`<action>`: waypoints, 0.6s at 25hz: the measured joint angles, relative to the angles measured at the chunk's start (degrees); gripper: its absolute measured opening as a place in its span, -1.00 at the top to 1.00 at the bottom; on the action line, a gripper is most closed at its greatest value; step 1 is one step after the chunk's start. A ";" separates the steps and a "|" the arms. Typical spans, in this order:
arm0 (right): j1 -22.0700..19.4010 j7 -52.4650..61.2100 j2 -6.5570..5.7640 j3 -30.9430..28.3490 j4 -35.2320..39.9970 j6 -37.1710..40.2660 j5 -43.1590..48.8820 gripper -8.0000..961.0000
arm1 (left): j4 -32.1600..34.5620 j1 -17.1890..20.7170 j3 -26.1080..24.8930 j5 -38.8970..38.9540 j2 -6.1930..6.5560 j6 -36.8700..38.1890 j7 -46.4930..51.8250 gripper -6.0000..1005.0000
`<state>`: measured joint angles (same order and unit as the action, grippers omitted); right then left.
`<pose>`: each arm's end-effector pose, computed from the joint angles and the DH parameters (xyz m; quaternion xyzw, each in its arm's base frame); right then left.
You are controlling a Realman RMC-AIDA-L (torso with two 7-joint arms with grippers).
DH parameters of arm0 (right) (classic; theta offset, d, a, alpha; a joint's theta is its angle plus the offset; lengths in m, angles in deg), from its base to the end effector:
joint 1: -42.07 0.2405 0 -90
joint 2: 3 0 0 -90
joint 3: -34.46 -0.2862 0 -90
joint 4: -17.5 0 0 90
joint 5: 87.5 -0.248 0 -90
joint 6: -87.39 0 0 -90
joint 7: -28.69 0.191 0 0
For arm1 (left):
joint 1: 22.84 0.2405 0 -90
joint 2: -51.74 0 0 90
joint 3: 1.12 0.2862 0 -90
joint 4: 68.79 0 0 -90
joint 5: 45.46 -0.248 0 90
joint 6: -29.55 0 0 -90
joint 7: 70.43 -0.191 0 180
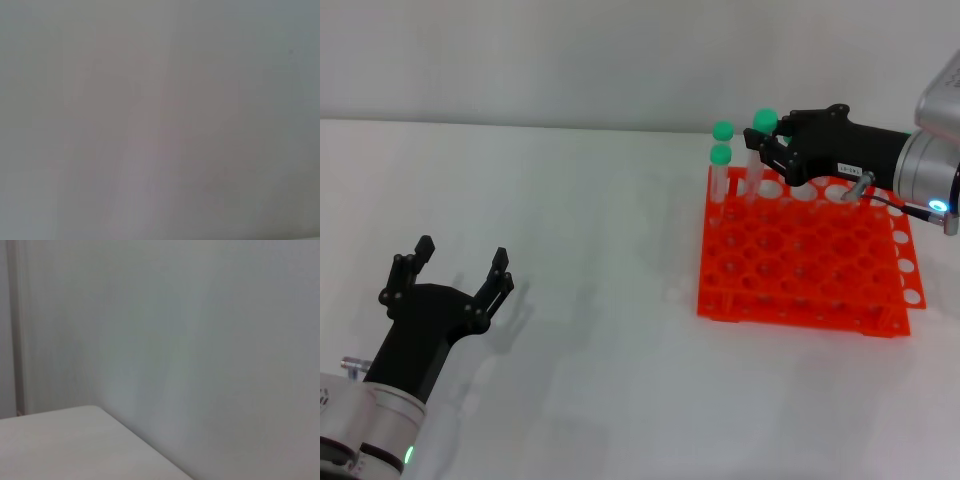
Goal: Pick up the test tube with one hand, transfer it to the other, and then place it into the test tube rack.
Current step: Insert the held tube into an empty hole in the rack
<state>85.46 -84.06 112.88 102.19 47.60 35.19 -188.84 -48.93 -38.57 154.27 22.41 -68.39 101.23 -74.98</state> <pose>0.1943 0.5267 -0.0678 -0.9120 0.1188 0.2386 0.3117 -0.3593 0.3329 -0.1092 -0.7124 -0.2280 -0.2891 0.5974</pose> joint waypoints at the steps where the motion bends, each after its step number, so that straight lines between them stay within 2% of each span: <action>1: 0.10 0.04 0.00 0.20 -0.10 0.25 0.00 0.57 | 0.00 -0.01 0.00 0.01 0.00 0.00 0.00 -0.78; 9: 0.57 1.54 -0.06 2.69 -0.52 2.83 0.08 0.57 | 0.00 -0.64 -0.93 0.07 0.08 0.00 -0.01 -0.78; 15: 0.93 3.82 -0.09 7.12 -0.52 6.03 0.25 0.57 | 0.00 -1.18 -0.97 0.07 0.08 0.01 -0.03 -0.78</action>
<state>86.38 -80.24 112.79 109.31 47.08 41.22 -188.59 -48.93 -39.74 153.30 22.49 -68.32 101.24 -75.00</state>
